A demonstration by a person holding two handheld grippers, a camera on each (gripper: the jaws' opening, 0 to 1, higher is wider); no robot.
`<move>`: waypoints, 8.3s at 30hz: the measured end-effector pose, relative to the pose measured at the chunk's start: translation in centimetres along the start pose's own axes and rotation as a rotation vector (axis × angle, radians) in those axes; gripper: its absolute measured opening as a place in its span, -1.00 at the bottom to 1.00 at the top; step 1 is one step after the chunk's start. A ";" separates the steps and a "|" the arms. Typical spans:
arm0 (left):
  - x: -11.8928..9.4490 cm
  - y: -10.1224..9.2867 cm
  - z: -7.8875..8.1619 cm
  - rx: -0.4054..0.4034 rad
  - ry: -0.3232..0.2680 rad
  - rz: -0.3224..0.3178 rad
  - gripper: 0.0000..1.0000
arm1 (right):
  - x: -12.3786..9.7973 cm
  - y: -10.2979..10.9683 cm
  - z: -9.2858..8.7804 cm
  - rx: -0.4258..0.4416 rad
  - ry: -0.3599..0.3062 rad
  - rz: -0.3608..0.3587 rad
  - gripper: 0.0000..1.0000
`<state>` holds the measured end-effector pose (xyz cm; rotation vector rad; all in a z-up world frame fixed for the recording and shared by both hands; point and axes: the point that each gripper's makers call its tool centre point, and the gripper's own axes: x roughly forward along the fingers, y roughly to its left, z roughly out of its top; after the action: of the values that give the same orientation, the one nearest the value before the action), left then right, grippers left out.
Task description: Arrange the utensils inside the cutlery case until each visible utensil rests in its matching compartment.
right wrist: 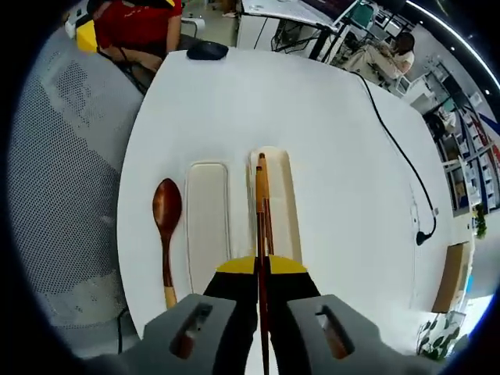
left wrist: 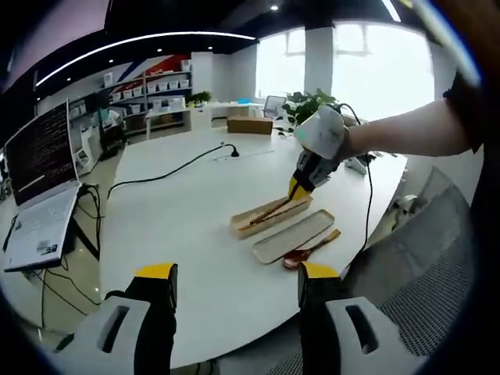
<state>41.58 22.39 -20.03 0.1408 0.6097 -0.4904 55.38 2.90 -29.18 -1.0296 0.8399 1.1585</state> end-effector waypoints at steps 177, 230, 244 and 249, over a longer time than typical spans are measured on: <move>-0.3 0.9 1.4 0.081 -0.043 0.045 0.34 | 1.4 13.1 -4.3 0.118 0.042 0.235 -0.52; -0.2 0.6 1.1 0.090 -0.030 0.033 0.30 | 3.7 11.8 -4.0 0.069 0.144 0.194 -0.98; -0.3 0.8 1.2 0.085 -0.034 0.038 0.30 | 2.8 11.8 -3.7 0.074 0.101 0.225 -1.00; -0.3 0.8 1.1 0.087 -0.031 0.036 0.30 | 1.7 10.9 -3.2 0.070 0.077 0.209 -1.00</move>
<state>42.35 22.86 -18.97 0.2260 0.5547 -0.4836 45.10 1.32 -33.99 -0.9494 1.0619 1.2618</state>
